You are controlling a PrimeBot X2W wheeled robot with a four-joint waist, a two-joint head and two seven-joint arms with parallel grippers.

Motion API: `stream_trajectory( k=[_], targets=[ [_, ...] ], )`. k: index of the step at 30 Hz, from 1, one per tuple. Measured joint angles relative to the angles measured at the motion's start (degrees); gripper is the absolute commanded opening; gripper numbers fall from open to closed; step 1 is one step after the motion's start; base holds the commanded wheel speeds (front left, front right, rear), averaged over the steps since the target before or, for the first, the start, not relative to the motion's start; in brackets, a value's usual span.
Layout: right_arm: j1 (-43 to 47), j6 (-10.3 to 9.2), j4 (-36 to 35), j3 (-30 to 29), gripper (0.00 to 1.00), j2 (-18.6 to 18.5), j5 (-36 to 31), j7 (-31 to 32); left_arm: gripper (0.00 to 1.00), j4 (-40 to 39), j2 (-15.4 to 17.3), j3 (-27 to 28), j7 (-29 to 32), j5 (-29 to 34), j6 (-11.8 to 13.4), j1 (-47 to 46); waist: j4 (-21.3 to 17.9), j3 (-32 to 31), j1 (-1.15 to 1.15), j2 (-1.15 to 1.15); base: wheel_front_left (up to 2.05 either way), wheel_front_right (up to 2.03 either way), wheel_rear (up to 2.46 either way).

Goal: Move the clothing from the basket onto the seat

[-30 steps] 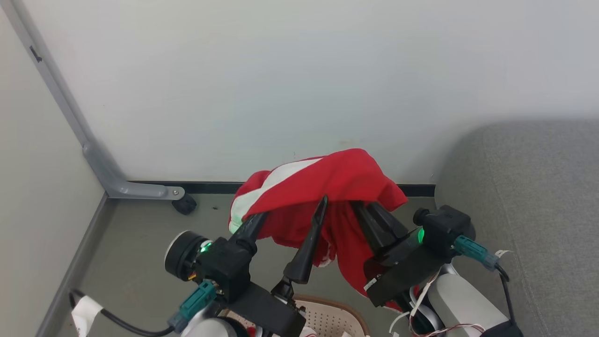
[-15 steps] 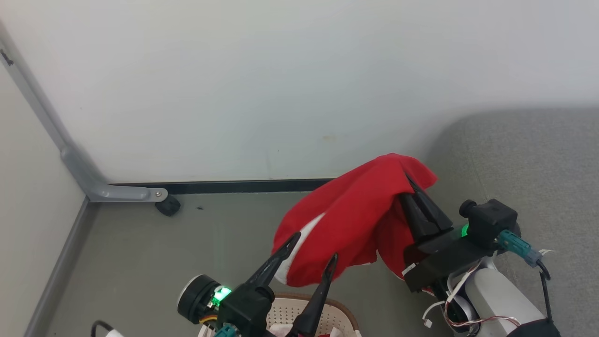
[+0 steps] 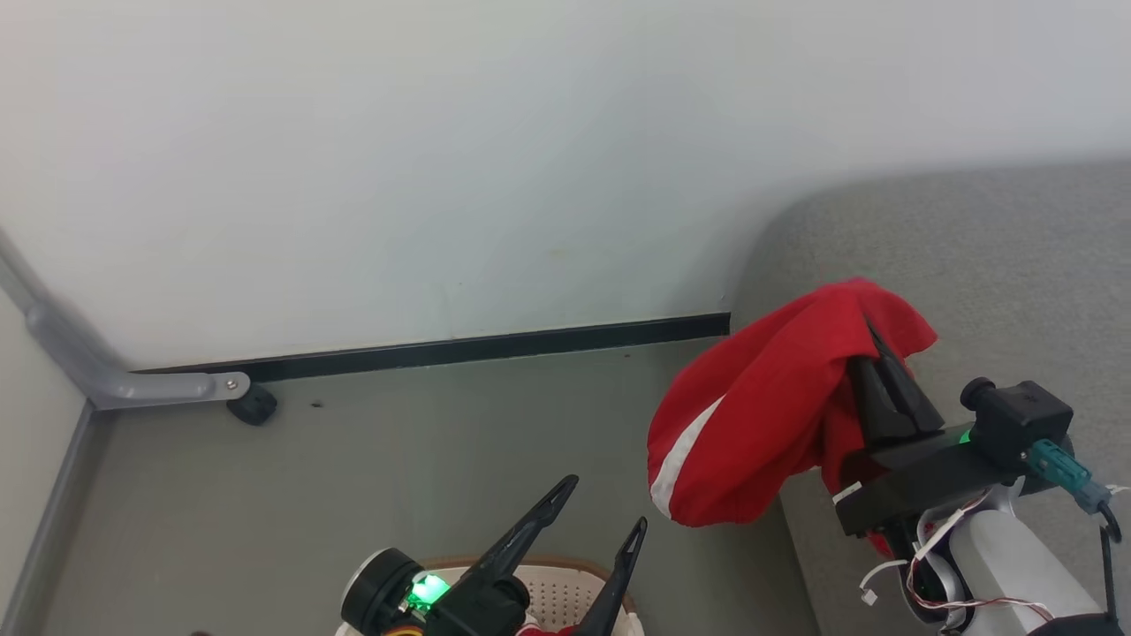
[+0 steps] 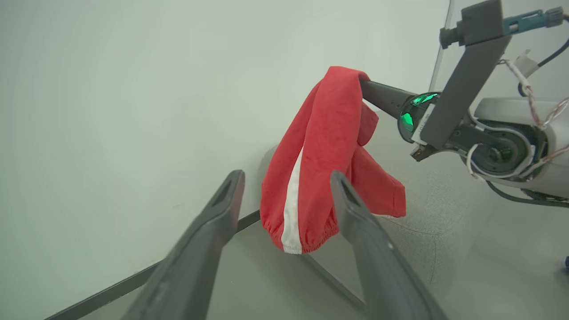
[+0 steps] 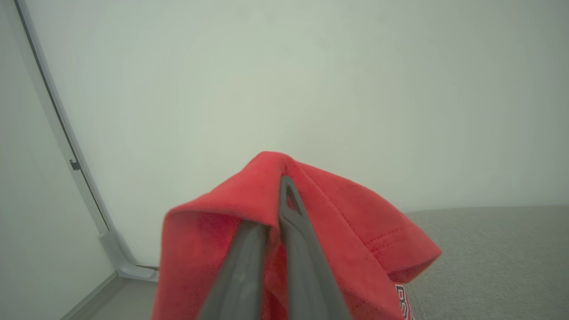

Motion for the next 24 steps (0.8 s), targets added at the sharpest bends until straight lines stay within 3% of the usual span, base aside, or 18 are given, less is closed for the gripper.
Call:
stream_trajectory(
  k=[24],
  targets=[
    [2.1, -3.02, -3.3, -7.2, 0.0, -1.2, 2.5, -0.7, 1.0, -1.2, 0.2, -1.9, 2.1, 1.4, -0.6, -1.9, -14.7, 6.3, 0.0, 0.0, 0.0, 0.0, 0.0]
  ],
)
